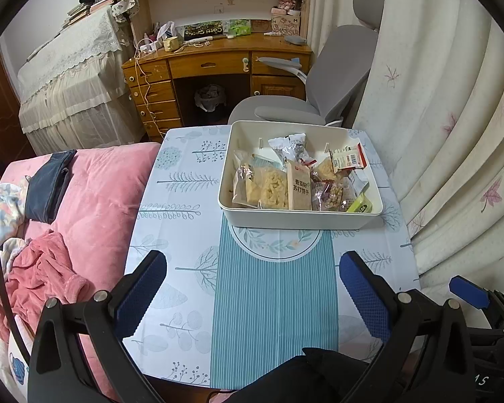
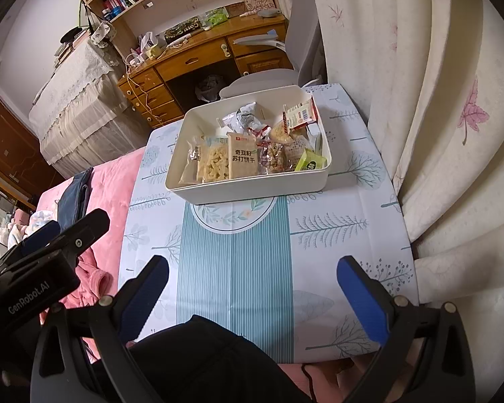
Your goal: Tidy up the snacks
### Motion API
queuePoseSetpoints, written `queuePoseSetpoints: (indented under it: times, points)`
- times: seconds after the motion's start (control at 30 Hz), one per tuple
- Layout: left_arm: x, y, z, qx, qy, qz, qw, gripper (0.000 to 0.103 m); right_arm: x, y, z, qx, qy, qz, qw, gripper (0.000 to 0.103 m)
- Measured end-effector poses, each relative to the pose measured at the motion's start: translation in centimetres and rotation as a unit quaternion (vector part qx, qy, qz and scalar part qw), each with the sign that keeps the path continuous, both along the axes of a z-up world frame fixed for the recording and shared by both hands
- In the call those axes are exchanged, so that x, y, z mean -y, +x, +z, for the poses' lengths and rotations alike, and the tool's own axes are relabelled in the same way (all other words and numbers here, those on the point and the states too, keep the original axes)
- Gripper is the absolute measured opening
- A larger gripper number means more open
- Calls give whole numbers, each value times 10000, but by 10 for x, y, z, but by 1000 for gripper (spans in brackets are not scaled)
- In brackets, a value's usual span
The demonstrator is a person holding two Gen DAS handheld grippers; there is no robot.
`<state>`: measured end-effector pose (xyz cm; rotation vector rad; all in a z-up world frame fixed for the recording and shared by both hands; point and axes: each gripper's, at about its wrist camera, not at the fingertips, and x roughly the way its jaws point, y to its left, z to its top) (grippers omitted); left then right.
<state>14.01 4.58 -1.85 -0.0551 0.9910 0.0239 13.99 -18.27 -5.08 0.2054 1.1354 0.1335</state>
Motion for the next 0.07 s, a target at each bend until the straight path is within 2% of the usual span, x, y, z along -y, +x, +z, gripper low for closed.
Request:
queuePoseSetpoints:
  times: [0.07]
  points:
    - [0, 0, 0, -3, 4, 0, 10000, 102, 0, 0, 0, 2, -1, 4, 10000, 101]
